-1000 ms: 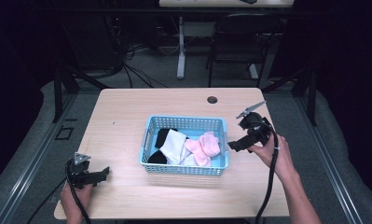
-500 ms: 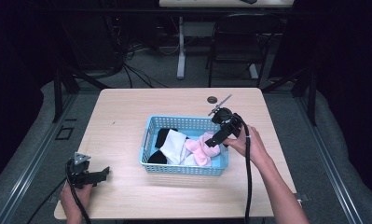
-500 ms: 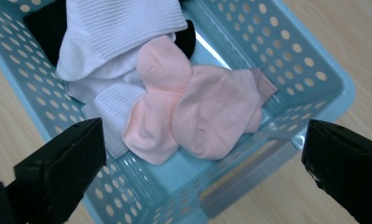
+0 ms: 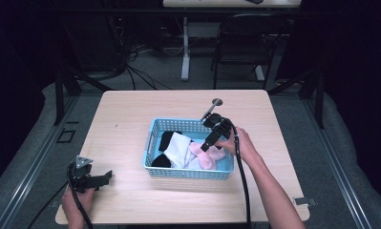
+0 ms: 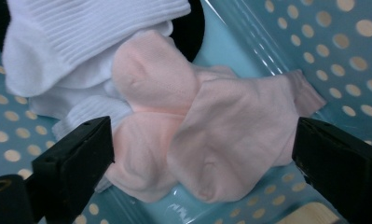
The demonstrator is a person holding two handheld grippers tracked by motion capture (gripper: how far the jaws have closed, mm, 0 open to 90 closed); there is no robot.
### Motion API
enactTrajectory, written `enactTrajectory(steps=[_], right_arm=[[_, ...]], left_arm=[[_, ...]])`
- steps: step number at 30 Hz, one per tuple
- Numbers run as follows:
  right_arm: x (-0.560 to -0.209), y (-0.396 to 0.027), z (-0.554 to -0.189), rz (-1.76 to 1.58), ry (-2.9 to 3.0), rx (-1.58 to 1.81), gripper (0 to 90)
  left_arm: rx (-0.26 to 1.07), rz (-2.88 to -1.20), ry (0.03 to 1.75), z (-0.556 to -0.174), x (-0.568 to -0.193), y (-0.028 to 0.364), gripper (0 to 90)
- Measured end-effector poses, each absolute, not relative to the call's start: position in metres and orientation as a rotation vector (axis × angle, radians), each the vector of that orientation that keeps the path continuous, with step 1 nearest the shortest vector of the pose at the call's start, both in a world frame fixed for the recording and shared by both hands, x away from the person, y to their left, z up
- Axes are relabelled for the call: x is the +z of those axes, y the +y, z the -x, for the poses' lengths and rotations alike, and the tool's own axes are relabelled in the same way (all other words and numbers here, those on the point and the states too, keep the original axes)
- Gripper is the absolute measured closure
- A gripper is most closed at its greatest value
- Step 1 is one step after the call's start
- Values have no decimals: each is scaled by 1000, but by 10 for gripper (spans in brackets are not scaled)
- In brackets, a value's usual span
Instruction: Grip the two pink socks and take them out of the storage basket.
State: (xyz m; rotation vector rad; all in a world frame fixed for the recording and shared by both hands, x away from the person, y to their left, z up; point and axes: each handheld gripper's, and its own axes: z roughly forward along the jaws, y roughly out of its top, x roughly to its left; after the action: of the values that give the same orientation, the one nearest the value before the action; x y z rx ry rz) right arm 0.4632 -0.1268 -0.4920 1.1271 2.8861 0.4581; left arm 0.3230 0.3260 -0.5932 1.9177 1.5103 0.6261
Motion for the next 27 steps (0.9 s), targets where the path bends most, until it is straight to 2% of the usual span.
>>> enactTrajectory(steps=[2, 4, 8, 21, 26, 27], right_arm=[[-497, -126, -468, -1140, 2889, 429, 139], [-499, -126, -469, -1160, 2885, 426, 144], [-509, -127, -477, -1227, 2871, 372, 288], [-519, -126, -486, -1262, 2831, 304, 504], [-521, -124, -486, -1259, 2840, 297, 558], [-523, -123, -486, -1256, 2839, 289, 597]], left_arm=[[625, -1919, 1510, -323, -593, 326, 6], [625, -1919, 1510, -323, -593, 326, 6], [625, -1919, 1509, -323, -593, 326, 6], [625, -1919, 1509, -323, -593, 326, 6], [625, -1919, 1509, -323, -593, 326, 6], [625, -1919, 1509, -323, -593, 326, 6]])
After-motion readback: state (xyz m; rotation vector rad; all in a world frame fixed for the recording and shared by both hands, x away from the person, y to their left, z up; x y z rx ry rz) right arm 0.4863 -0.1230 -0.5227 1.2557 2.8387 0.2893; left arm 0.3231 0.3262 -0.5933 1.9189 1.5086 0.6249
